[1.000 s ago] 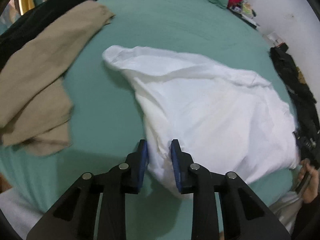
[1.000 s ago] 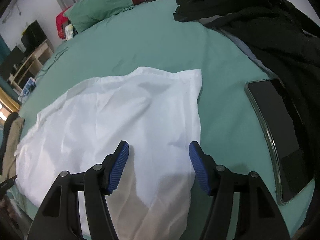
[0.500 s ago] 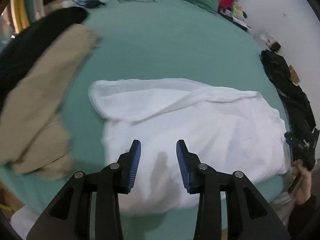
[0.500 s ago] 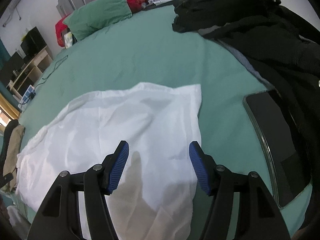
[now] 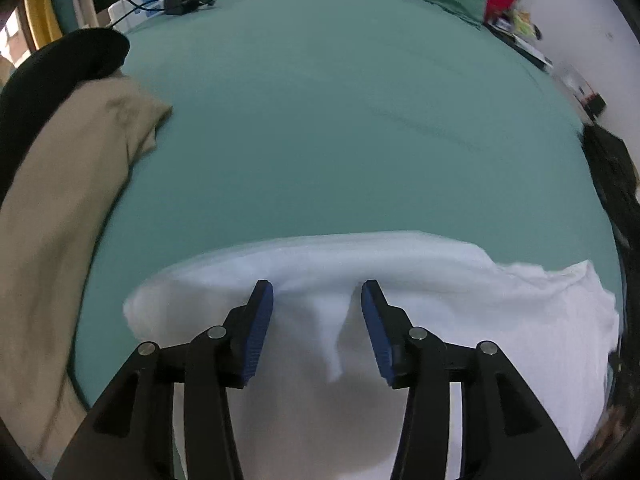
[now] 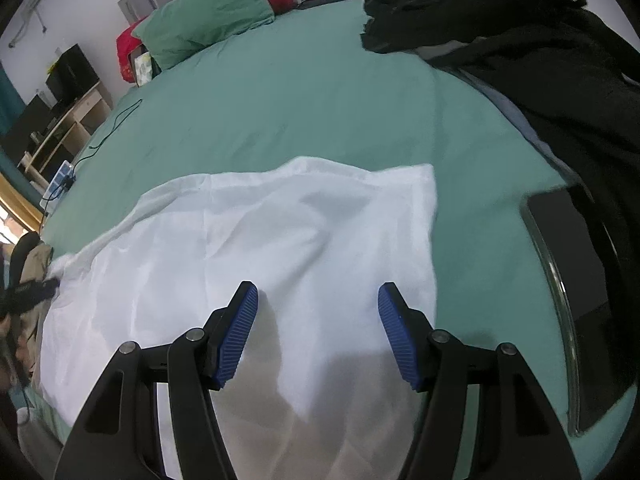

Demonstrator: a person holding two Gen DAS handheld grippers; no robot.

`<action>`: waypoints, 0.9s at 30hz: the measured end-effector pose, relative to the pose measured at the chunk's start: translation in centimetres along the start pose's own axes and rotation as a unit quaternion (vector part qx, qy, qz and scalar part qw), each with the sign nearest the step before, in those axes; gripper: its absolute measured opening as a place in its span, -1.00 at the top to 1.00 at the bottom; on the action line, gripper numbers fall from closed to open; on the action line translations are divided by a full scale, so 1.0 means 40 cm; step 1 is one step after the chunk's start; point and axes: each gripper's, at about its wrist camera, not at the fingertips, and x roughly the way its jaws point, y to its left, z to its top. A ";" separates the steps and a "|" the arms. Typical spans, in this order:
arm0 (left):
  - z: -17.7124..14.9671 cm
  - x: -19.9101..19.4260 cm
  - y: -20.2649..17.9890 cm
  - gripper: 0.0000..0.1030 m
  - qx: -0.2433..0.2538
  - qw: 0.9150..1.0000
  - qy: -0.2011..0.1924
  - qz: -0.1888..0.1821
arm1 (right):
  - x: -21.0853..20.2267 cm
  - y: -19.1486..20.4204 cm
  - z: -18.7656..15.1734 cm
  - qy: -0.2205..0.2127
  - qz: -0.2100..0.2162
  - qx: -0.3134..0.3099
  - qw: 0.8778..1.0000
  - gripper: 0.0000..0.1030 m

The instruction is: Fold large clothes

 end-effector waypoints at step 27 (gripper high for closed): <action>-0.175 -0.185 -0.016 -0.06 0.065 0.997 -0.041 0.020 | -0.035 0.006 -0.031 -0.017 -0.016 -0.008 1.000 -0.22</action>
